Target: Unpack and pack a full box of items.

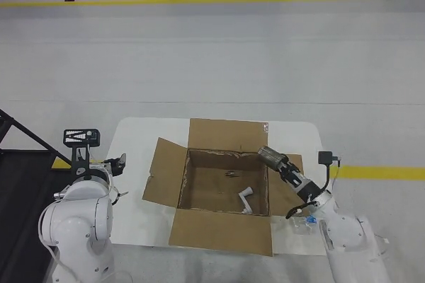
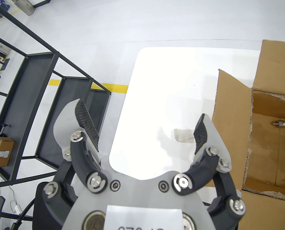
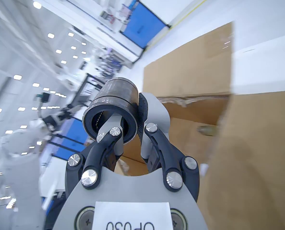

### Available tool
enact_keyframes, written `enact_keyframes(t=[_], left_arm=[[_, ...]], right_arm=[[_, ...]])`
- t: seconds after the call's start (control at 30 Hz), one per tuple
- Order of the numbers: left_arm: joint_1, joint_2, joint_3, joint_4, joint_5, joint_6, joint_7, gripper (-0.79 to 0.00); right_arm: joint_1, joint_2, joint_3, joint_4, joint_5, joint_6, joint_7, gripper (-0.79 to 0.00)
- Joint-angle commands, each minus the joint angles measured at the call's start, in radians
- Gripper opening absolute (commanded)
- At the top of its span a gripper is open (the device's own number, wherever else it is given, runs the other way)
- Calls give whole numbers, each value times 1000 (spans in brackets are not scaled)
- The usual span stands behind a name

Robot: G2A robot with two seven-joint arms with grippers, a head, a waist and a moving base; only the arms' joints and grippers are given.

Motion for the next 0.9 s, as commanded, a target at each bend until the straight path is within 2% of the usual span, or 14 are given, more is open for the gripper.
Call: enact_keyframes(t=[0.0,0.13,0.23,0.33,0.57,0.87], left_arm=[[0,0,0,0,0,0,0,0],[0,0,0,0,0,0,0,0],[0,0,0,0,0,0,0,0],[0,0,0,0,0,0,0,0],[0,0,0,0,0,0,0,0],[0,0,0,0,0,0,0,0]], right_arm=[[-32,15,60,-155,-269,139,102,-785],[-60,37,88,-346,-642,259,316,-785],[-58,45,88,-399,-799,276,415,-785],[-57,53,87,-419,-904,256,461,-785],[-70,56,68,-406,-1000,275,515,-785],[-70,56,68,-406,-1000,275,515,-785]])
